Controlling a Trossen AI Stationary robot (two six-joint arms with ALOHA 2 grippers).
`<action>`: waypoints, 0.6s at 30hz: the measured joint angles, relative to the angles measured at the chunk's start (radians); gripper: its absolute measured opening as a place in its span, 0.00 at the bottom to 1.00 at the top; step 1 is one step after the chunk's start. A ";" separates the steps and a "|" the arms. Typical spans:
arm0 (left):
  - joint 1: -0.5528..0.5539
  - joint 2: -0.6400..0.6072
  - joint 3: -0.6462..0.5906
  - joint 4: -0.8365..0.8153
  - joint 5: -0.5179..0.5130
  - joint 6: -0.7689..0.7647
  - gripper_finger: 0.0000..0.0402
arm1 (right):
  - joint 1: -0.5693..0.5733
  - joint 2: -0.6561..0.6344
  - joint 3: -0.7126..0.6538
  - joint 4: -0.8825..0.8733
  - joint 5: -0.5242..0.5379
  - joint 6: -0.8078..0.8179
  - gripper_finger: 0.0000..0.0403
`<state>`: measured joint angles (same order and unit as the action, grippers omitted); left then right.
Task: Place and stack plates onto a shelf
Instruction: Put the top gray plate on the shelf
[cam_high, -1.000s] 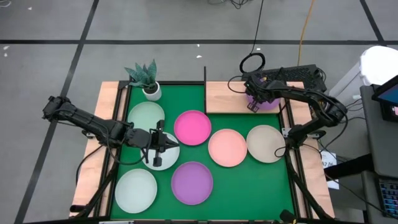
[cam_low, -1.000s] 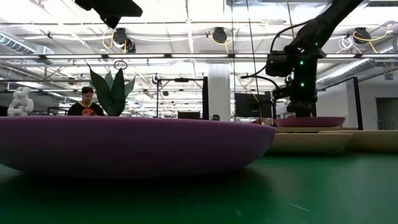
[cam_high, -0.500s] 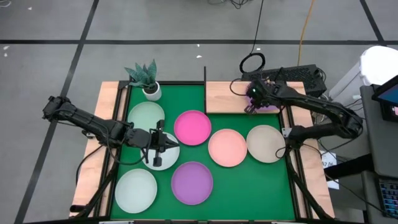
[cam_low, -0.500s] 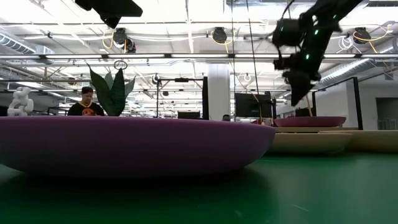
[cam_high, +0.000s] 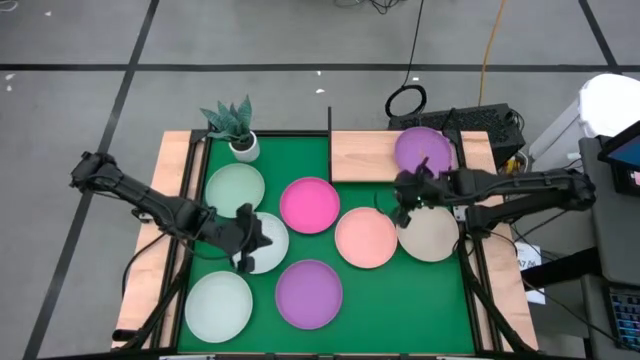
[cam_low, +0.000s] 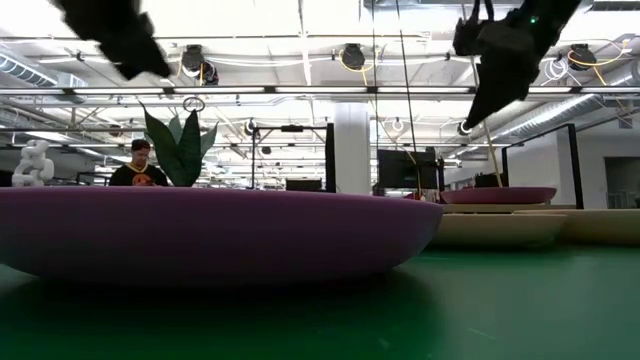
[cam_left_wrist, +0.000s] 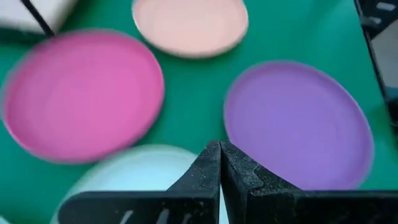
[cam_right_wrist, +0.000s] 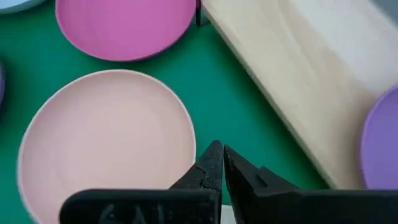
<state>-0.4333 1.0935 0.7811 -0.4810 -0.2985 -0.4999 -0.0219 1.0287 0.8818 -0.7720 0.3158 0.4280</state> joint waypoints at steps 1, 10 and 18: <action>-0.021 0.000 0.000 -0.010 0.000 -0.036 0.01 | 0.016 0.000 0.000 0.011 0.018 -0.017 0.00; -0.202 0.078 0.000 0.010 -0.076 -0.248 0.11 | 0.119 0.000 -0.018 0.025 0.016 -0.136 0.00; -0.241 0.209 0.000 0.017 -0.083 -0.311 0.34 | 0.162 0.000 -0.052 0.015 -0.057 -0.208 0.00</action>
<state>-0.6744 1.3023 0.7815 -0.4640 -0.3817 -0.8108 0.1398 1.0286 0.8293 -0.7573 0.2589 0.2197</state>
